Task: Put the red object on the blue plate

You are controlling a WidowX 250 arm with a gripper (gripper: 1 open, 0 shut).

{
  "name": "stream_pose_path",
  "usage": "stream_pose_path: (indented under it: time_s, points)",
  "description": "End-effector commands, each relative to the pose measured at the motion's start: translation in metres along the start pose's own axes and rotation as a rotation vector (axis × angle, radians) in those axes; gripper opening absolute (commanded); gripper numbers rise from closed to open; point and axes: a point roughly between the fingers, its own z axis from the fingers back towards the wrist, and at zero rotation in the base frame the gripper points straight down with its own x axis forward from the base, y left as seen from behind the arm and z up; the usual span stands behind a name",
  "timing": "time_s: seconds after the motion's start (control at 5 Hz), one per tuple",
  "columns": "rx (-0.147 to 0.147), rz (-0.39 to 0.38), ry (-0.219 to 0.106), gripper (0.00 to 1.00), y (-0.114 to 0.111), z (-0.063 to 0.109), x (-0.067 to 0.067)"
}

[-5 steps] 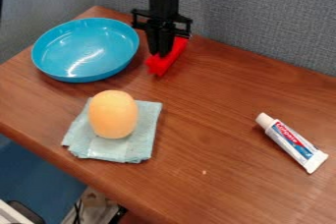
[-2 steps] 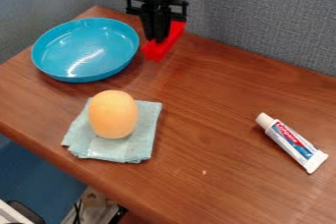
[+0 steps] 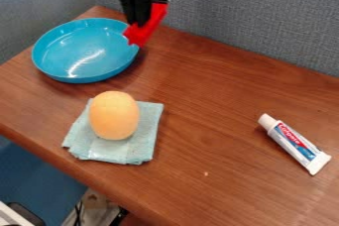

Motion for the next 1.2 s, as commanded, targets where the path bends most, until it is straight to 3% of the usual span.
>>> stream_pose_path:
  time_s: [0.0,0.4,1.0]
  points:
    - [0.056,0.046,-0.085,0.00,0.028,0.030,-0.003]
    - [0.102,0.104,-0.063,0.00,0.059,0.011,-0.002]
    - [0.158,0.154,-0.033,0.00,0.078,-0.027,0.002]
